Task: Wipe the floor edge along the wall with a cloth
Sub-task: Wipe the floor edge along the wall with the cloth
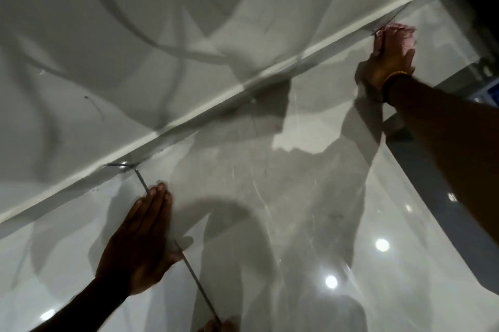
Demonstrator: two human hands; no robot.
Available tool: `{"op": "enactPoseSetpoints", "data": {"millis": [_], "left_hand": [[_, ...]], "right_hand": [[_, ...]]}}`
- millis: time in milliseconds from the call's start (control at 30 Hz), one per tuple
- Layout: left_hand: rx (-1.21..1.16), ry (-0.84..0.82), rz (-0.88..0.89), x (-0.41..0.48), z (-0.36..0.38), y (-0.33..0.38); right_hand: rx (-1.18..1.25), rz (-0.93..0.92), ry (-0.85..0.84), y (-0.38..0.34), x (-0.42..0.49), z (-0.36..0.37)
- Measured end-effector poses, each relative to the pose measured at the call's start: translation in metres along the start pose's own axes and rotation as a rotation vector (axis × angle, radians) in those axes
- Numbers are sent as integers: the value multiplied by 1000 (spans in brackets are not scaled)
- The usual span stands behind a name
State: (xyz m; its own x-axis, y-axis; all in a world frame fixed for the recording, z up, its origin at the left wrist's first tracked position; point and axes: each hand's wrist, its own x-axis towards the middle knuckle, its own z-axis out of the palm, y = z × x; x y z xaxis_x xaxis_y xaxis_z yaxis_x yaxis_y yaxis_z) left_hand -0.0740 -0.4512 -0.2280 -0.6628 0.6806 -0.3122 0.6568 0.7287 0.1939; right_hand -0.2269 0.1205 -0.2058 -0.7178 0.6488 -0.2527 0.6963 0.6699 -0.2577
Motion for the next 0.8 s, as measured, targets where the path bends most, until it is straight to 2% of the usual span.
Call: {"op": "enactPoseSetpoints", "data": {"millis": [133, 233, 333, 433, 567, 633, 700, 767, 800], "left_hand": [[19, -18, -1, 2, -6, 3], [32, -43, -6, 2, -11, 6], [39, -62, -28, 3, -16, 10], [15, -88, -53, 5, -20, 13], [-8, -151, -51, 4, -25, 14], [-15, -169, -67, 4, -34, 17], [-30, -167, -95, 1, -46, 21], [-38, -178, -109, 0, -63, 27], [-38, -177, -105, 0, -74, 32]], "right_hand": [[-61, 1, 72, -14, -9, -7], [-121, -86, 110, -50, -75, 25], [21, -153, 100, -86, -150, 60], [83, -264, -7, -109, -216, 91], [71, -626, -215, -130, -282, 113], [55, -717, -310, -139, -291, 110], [114, -749, -406, -144, -291, 97], [372, -692, -494, -142, -297, 71], [547, -595, -534, -136, -304, 53]]}}
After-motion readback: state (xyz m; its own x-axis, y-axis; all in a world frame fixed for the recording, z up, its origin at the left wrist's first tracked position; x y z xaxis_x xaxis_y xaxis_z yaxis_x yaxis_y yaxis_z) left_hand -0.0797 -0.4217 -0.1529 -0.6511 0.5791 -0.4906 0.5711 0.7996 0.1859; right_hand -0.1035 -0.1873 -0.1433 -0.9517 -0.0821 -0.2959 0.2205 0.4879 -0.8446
